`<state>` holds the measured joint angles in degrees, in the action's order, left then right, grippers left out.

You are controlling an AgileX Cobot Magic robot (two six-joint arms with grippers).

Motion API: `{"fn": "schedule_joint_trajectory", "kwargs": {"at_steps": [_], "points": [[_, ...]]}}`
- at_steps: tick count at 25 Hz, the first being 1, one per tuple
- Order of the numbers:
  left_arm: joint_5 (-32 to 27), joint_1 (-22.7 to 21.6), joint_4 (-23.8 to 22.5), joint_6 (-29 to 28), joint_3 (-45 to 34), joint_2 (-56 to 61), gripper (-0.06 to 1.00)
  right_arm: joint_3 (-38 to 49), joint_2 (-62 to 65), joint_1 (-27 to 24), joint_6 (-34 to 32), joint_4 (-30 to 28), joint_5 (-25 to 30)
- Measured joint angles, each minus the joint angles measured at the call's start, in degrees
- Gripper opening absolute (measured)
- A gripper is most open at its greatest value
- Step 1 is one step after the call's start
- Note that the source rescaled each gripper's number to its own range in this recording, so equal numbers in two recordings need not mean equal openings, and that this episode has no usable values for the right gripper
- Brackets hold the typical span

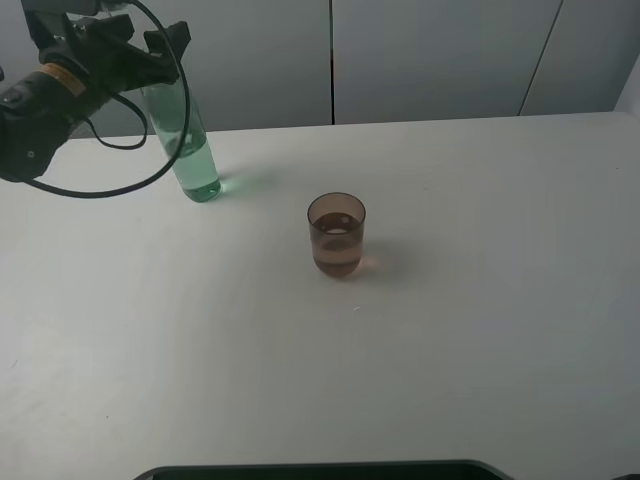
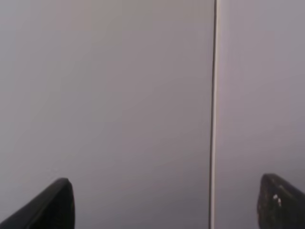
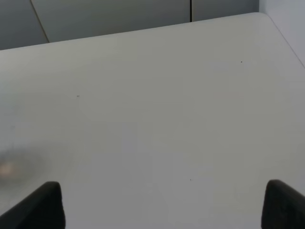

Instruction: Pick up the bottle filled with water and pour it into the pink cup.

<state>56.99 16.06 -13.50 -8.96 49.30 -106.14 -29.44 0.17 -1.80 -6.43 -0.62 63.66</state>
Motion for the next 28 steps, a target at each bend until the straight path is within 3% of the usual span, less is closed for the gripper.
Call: {"fn": "schedule_joint_trajectory", "kwargs": {"at_steps": [3,11,18,23,25,28], "points": [[-12.5,0.0,1.0,-2.2,2.7,5.6,0.90,0.0,0.0,0.0,0.0,0.0,0.0],[-59.8,-0.4,1.9,-2.8,20.6,13.5,0.90,0.0,0.0,0.0,0.0,0.0,0.0],[-90.2,-7.5,6.8,-2.8,32.6,13.6,0.90,0.0,0.0,0.0,0.0,0.0,0.0],[-117.1,-10.3,8.5,0.1,38.0,13.6,0.90,0.0,0.0,0.0,0.0,0.0,0.0],[-123.8,-10.3,9.7,2.3,38.3,13.7,0.90,0.0,0.0,0.0,0.0,0.0,0.0],[-125.8,-10.3,12.1,2.9,37.0,15.5,0.90,0.0,0.0,0.0,0.0,0.0,0.0]]}}
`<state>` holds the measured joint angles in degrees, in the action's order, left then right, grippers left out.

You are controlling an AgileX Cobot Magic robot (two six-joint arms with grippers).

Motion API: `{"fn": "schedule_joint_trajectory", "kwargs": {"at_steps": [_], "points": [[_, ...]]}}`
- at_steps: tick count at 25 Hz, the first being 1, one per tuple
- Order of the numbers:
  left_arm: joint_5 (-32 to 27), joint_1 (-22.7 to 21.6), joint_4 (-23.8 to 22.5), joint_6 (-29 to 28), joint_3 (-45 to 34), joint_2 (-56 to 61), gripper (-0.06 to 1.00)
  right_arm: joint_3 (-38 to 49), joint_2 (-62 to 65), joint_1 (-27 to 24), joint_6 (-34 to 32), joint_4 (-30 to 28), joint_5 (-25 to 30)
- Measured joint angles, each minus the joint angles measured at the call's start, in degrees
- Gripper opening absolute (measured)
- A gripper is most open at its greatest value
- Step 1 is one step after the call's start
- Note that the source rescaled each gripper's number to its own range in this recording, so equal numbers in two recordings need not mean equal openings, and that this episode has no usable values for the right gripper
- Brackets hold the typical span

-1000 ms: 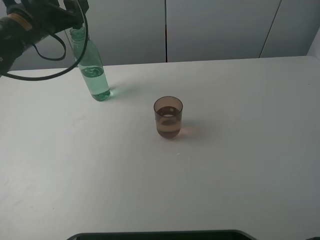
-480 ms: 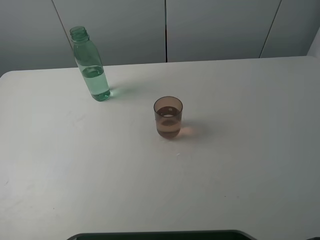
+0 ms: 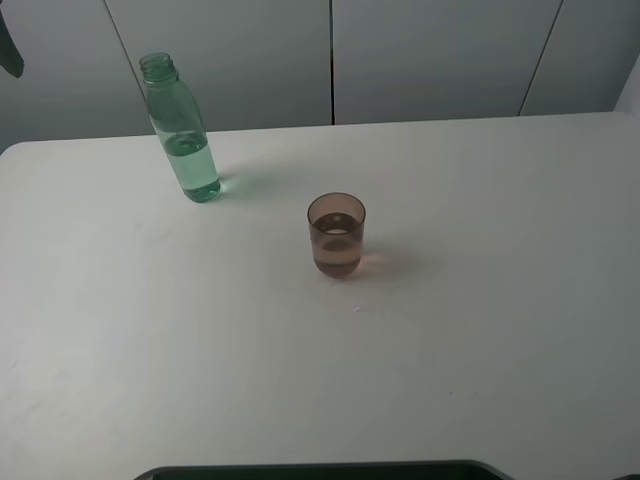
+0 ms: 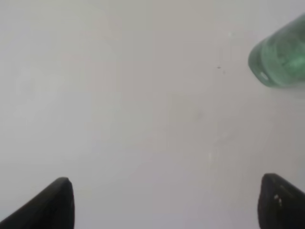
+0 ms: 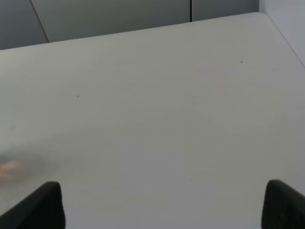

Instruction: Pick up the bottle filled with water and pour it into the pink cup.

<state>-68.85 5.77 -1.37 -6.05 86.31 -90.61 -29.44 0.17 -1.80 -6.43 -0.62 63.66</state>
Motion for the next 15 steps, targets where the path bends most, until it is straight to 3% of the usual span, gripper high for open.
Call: {"fn": "schedule_joint_trajectory", "kwargs": {"at_steps": [15], "points": [[-1.0,0.0,1.4,0.2,-23.1,27.2,0.91,0.0,0.0,0.0,0.0,0.0,0.0]]}}
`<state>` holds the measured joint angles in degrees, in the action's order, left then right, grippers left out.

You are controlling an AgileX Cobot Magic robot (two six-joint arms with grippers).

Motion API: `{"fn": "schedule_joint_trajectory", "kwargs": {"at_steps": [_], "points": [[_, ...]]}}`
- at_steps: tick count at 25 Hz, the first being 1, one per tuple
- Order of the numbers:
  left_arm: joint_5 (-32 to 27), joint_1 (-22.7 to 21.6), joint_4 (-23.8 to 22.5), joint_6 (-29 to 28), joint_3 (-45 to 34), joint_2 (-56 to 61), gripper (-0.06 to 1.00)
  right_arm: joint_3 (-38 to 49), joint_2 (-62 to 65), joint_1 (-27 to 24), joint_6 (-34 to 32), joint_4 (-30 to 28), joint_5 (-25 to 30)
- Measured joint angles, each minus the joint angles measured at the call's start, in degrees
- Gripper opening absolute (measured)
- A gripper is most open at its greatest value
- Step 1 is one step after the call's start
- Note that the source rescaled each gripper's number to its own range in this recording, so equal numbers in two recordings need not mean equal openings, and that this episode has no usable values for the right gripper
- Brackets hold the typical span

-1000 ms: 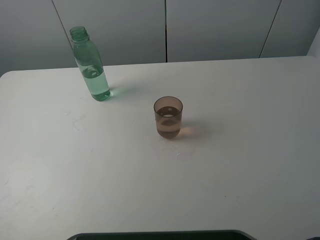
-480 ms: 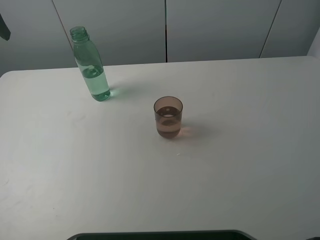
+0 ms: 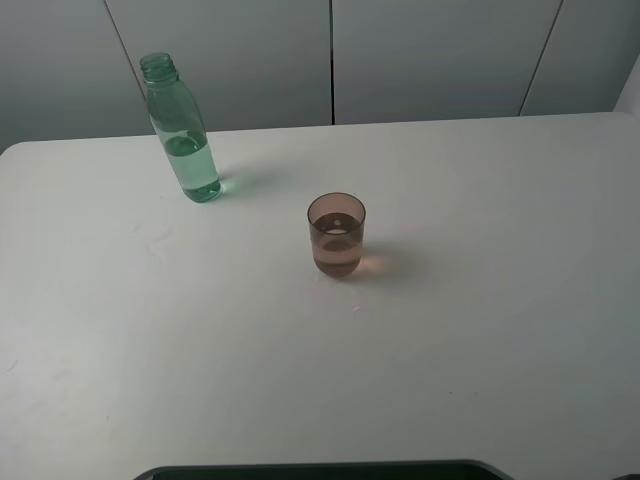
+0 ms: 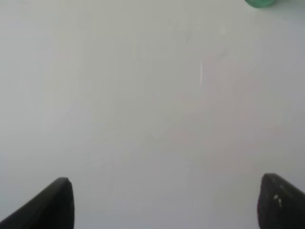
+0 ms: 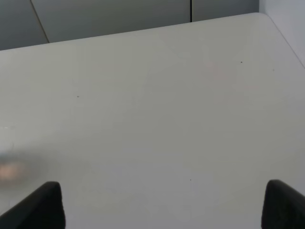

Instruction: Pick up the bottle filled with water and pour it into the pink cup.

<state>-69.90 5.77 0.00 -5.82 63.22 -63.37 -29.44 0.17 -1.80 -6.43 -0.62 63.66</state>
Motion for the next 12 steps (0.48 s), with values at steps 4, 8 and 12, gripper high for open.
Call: {"fn": "schedule_joint_trajectory", "kwargs": {"at_steps": [4,8,12], "points": [[-0.2,0.0,0.0,0.1,-7.2,9.6,0.91,0.0,0.0,0.0,0.0,0.0,0.0],[-0.2,0.0,0.0,0.8,-14.0,18.4,0.93,0.0,0.0,0.0,0.1,0.0,0.0],[-0.2,0.0,0.7,3.2,-20.7,25.9,0.93,0.0,0.0,0.0,0.1,0.0,0.0]]}}
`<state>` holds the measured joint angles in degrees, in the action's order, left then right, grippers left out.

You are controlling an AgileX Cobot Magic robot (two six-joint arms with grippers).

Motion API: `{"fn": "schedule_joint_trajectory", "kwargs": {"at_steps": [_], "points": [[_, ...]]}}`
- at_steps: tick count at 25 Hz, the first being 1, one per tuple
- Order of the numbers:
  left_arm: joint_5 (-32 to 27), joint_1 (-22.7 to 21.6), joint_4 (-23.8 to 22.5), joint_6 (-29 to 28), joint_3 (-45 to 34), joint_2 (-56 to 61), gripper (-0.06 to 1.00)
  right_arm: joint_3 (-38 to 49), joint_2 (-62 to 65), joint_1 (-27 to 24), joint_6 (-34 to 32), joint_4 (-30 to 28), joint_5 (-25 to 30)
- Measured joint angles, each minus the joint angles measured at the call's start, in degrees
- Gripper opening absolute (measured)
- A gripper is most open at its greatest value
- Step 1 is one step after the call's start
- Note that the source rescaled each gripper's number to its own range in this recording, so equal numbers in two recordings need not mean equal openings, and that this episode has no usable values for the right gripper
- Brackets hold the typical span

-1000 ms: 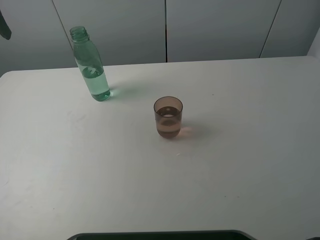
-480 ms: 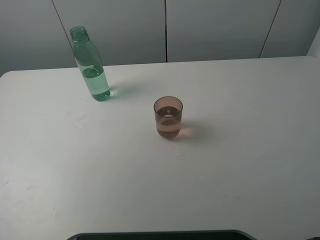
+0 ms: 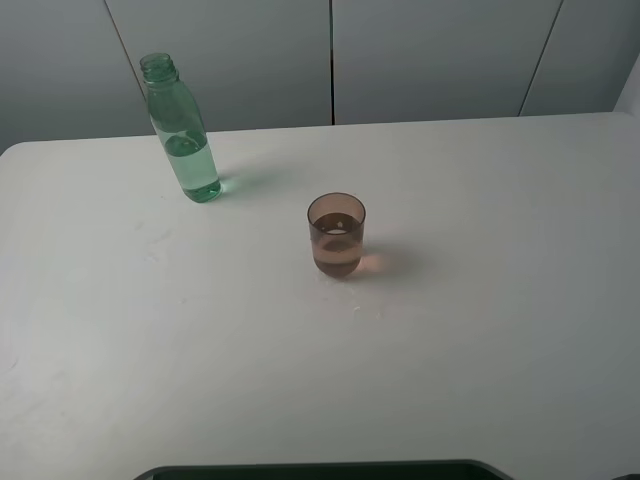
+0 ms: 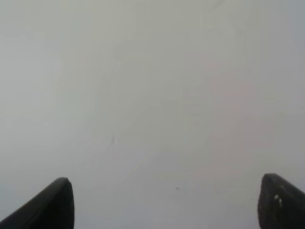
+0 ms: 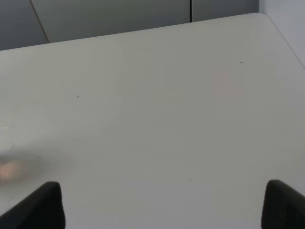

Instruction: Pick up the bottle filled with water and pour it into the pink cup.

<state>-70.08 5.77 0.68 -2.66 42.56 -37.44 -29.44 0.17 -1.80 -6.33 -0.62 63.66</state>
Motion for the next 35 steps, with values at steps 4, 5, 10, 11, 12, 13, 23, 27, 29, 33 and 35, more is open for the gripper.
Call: {"fn": "schedule_joint_trajectory", "kwargs": {"at_steps": [4,5,10,11,12,13,23,27,29,33,35], "points": [[0.0,0.0,0.3,3.0,-6.1,7.2,0.93,0.0,0.0,0.0,0.0,0.0,0.0],[0.0,0.0,0.3,3.5,-7.1,8.9,0.93,0.0,0.0,0.0,0.0,0.0,0.0],[-0.1,0.0,0.5,5.4,-10.0,17.1,0.93,0.0,0.0,0.0,0.0,0.0,0.0],[0.0,0.0,0.5,5.5,-10.0,18.5,0.93,0.0,0.0,0.0,0.0,0.0,0.0],[0.1,0.0,0.5,5.6,-10.0,20.3,0.93,0.0,0.0,0.0,0.0,0.0,0.0],[0.2,0.0,0.5,5.6,-10.1,22.1,0.93,0.0,0.0,0.0,0.0,0.0,0.0],[0.1,0.0,0.5,5.8,-10.4,37.1,0.93,0.0,0.0,0.0,0.0,0.0,0.0],[0.0,0.0,0.5,5.8,-10.4,37.4,0.93,0.0,0.0,0.0,0.0,0.0,0.0],[0.0,0.0,0.5,5.8,-10.4,37.5,0.93,0.0,0.0,0.0,0.0,0.0,0.0],[0.6,0.0,0.5,5.8,-10.4,37.5,0.93,0.0,0.0,0.0,0.0,0.0,0.0],[1.5,0.0,0.5,5.8,-10.7,37.5,0.93,0.0,0.0,0.0,0.0,0.0,0.0]]}}
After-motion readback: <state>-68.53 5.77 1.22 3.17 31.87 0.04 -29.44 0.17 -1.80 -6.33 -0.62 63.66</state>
